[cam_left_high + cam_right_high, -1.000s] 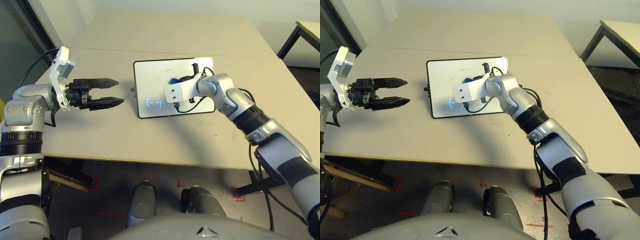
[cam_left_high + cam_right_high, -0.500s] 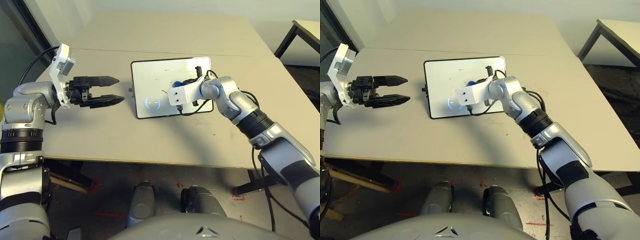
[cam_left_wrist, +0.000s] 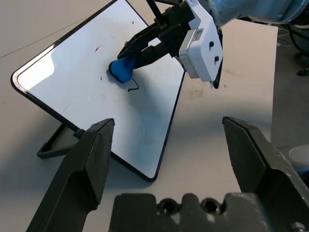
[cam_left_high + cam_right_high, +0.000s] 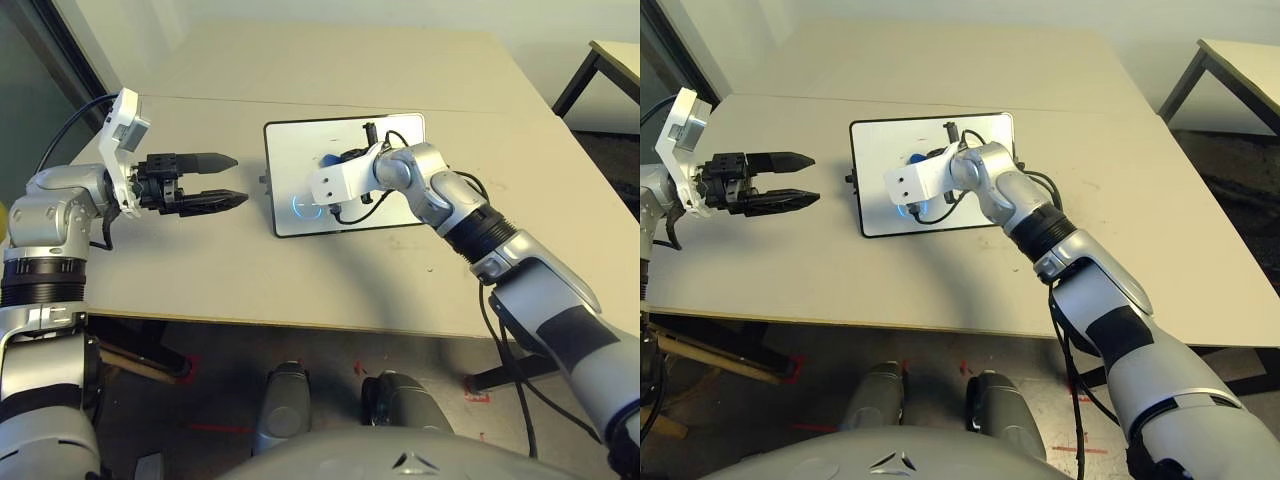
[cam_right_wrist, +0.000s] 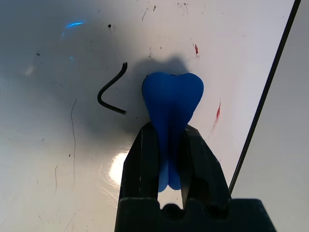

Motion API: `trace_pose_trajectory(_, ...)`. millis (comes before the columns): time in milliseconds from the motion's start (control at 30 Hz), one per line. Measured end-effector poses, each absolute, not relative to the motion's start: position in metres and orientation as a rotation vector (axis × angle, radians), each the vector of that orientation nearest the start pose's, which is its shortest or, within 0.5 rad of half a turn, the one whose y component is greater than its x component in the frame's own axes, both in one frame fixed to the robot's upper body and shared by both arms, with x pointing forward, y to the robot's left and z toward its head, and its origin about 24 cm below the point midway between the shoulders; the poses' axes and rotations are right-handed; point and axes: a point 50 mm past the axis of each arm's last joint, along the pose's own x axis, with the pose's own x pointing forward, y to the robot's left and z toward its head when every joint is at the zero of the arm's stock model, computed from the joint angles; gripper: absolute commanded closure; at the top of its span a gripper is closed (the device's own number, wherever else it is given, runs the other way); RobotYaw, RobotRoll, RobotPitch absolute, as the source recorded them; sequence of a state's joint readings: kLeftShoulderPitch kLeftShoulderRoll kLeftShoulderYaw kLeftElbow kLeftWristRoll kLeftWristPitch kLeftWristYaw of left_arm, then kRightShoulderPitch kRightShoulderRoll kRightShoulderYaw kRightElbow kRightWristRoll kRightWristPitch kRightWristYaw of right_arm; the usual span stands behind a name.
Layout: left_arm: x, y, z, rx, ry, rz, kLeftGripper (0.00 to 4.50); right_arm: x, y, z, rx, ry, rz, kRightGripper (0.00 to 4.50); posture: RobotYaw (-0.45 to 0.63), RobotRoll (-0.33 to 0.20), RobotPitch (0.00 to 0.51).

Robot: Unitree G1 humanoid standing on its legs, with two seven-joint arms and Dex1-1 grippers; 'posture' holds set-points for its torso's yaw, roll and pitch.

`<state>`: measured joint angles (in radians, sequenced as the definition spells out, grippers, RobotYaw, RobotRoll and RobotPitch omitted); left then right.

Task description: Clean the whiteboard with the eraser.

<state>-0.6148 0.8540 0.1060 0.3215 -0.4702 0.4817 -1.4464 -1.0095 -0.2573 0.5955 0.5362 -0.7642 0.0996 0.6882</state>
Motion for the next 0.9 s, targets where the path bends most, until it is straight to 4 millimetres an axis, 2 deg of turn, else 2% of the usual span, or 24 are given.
trace_pose_trajectory(133, 0.299, 0.269, 0.199, 0.135, 0.199, -1.17, 0.0, 0.372, -0.044, 0.16, -1.574, -0.005, 0.818, 4.13, 0.35, 0.0, 0.022)
trace_pose_trajectory(267, 0.299, 0.269, 0.199, 0.136, 0.198, -1.17, 0.0, 0.373, -0.058, 0.159, -1.592, 0.027, 0.803, 4.13, 0.34, 0.0, 0.024)
trace_pose_trajectory(600, 0.299, 0.268, 0.198, 0.137, 0.201, -1.178, 0.0, 0.365, -0.082, 0.151, -1.62, 0.088, 0.806, 4.13, 0.33, 0.0, 0.03)
trace_pose_trajectory(800, 0.299, 0.268, 0.198, 0.136, 0.201, -1.177, 0.0, 0.362, -0.083, 0.149, -1.618, 0.103, 0.808, 4.13, 0.33, 0.0, 0.03)
trace_pose_trajectory(900, 0.299, 0.268, 0.198, 0.136, 0.201, -1.177, 0.0, 0.361, -0.077, 0.149, -1.606, 0.095, 0.813, 4.13, 0.33, 0.0, 0.03)
